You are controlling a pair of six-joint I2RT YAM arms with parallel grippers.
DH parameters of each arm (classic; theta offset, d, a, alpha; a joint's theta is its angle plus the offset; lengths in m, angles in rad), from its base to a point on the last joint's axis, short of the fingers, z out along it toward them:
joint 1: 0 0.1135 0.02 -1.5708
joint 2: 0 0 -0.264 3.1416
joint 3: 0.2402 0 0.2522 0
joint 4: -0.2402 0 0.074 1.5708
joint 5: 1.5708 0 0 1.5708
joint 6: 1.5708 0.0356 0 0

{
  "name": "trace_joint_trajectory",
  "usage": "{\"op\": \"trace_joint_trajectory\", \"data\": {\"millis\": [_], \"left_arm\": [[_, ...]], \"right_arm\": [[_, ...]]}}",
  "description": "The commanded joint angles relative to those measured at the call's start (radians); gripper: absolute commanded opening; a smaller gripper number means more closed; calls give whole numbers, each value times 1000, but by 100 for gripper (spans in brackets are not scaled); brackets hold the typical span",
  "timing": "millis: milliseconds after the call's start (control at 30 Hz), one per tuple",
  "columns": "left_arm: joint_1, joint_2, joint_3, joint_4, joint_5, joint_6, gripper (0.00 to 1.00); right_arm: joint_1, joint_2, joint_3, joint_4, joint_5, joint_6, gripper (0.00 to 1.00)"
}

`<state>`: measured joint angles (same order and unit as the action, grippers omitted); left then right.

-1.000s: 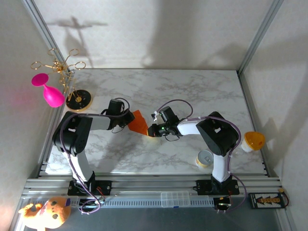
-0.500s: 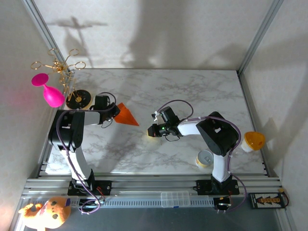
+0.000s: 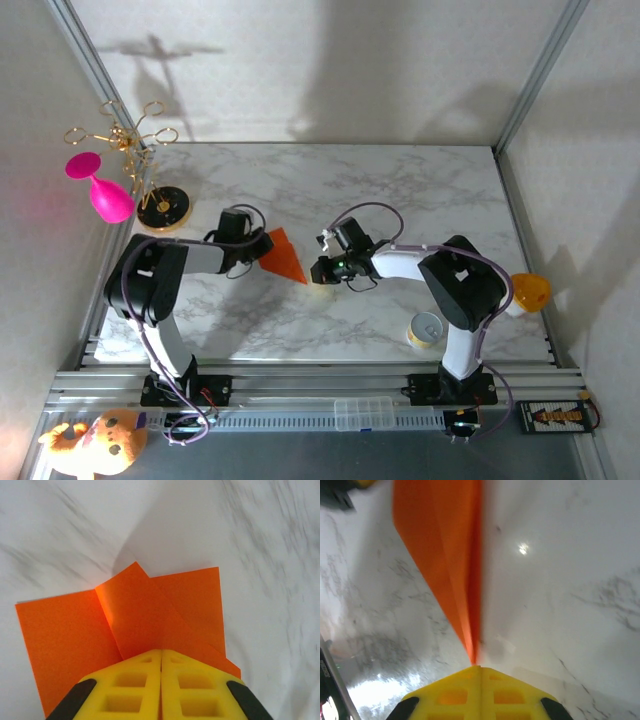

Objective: Fold a paper plane with a square sheet of paper (pick it up from the middle)

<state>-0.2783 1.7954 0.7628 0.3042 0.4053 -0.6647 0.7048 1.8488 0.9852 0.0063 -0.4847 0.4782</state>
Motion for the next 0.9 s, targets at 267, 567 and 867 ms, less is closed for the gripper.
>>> {"op": "trace_joint_trajectory", "data": {"millis": [267, 567, 867], "left_arm": [[-169, -16, -3, -58, 27, -61, 7], [-170, -1, 7, -52, 5, -71, 8], [-117, -10, 56, -135, -114, -25, 10]], "right_arm": [[9, 51, 70, -18, -2, -19, 0], [22, 108, 5, -41, 6, -32, 0], [16, 142, -71, -118, 109, -53, 0]]}}
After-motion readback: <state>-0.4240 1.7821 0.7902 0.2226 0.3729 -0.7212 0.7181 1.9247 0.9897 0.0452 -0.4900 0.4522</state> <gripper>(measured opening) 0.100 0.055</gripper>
